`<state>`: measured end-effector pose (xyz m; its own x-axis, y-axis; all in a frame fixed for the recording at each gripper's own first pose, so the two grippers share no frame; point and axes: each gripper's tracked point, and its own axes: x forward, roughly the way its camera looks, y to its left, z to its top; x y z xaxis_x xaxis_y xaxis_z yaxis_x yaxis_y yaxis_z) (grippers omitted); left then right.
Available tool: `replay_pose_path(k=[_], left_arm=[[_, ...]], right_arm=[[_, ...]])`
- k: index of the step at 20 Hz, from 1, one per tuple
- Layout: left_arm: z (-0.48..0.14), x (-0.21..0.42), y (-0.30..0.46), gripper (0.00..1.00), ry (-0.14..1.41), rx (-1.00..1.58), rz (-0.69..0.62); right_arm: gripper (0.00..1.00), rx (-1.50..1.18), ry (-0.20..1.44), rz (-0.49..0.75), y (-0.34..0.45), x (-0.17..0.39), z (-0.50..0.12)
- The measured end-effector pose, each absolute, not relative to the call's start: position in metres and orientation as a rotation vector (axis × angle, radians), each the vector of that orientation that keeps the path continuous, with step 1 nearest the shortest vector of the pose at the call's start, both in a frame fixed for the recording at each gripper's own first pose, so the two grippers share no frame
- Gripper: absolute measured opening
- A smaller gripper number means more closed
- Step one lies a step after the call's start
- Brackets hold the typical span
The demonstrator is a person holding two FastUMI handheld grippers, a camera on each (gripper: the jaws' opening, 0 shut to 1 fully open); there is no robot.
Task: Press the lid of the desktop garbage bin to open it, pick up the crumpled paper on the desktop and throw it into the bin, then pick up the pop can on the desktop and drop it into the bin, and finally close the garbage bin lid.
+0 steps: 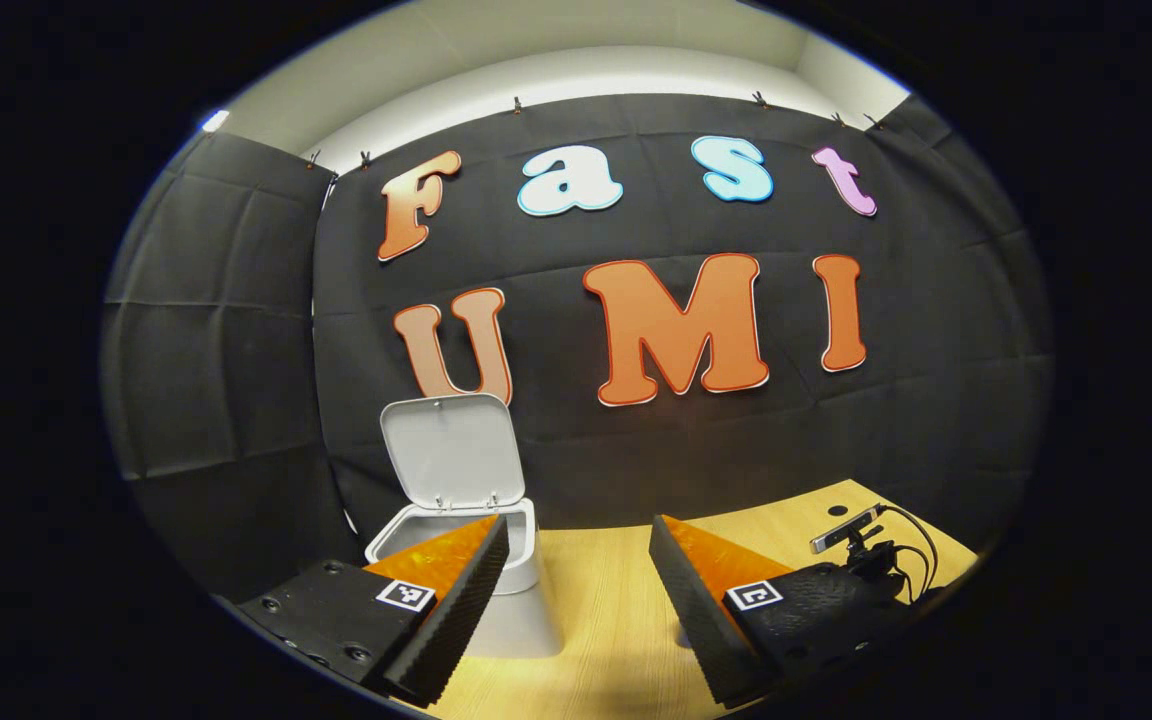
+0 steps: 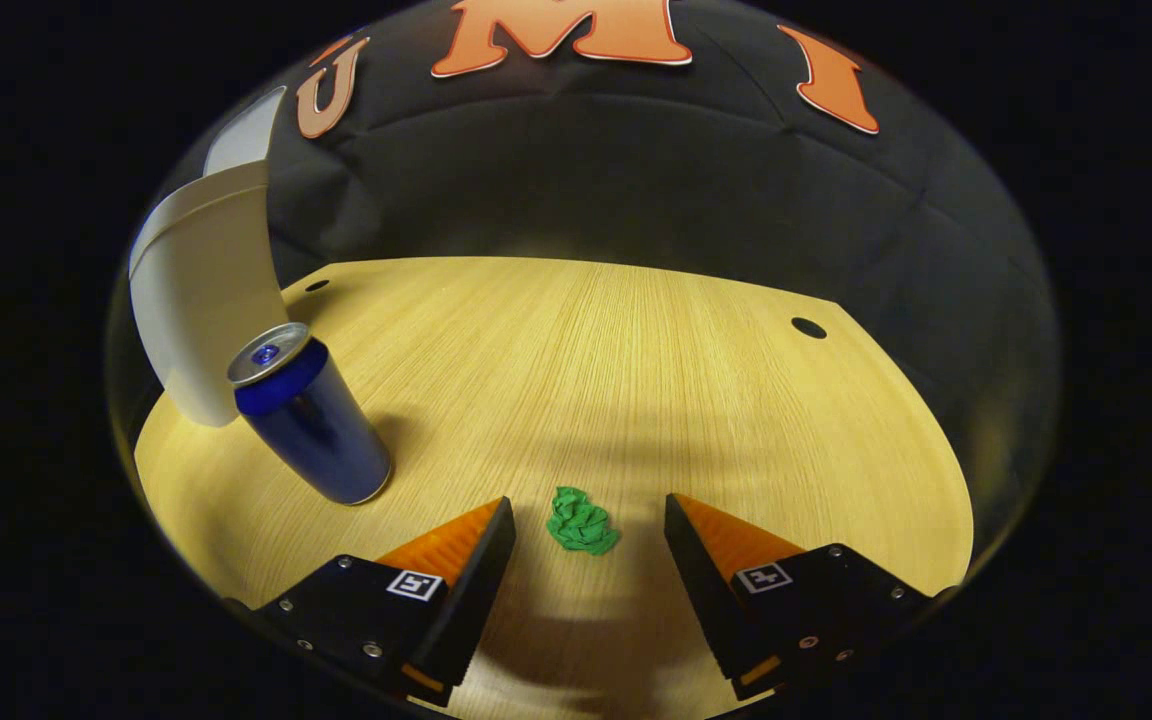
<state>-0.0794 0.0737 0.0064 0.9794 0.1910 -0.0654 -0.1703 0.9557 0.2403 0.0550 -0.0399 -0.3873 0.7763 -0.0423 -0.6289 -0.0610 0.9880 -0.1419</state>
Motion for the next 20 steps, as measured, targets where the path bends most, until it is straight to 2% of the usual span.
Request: replay_pose_path(k=[3,5,6,7,8,11,12,16,20], left_arm=[[0.004,-0.084,0.079,0.90,0.102,0.233,0.198],[0.004,-0.088,0.082,0.90,0.108,0.232,0.206],[0.003,-0.089,0.084,0.90,0.109,0.232,0.210],[0.003,-0.089,0.084,0.90,0.113,0.229,0.214],[0.001,-0.092,0.085,0.90,0.117,0.225,0.215],[-0.004,-0.089,0.086,0.90,0.131,0.214,0.216],[-0.005,-0.089,0.086,0.93,0.131,0.211,0.214],[-0.009,-0.085,0.082,0.90,0.136,0.202,0.191],[-0.010,-0.080,0.085,0.90,0.132,0.185,0.181]], right_arm=[[0.85,-0.142,0.706,0.004,-0.040,0.058,-0.395],[0.75,-0.122,0.712,0.013,-0.036,0.059,-0.399],[0.58,-0.118,0.720,0.006,-0.035,0.058,-0.400],[0.62,-0.112,0.728,0.005,-0.035,0.056,-0.401],[0.51,-0.112,0.737,0.006,-0.033,0.055,-0.403],[0.33,-0.133,0.739,0.018,-0.031,0.054,-0.401],[0.27,-0.123,0.740,0.024,-0.028,0.053,-0.399],[0.16,-0.095,0.728,0.023,-0.031,0.050,-0.388],[0.16,-0.059,0.666,0.016,-0.028,0.050,-0.352]])
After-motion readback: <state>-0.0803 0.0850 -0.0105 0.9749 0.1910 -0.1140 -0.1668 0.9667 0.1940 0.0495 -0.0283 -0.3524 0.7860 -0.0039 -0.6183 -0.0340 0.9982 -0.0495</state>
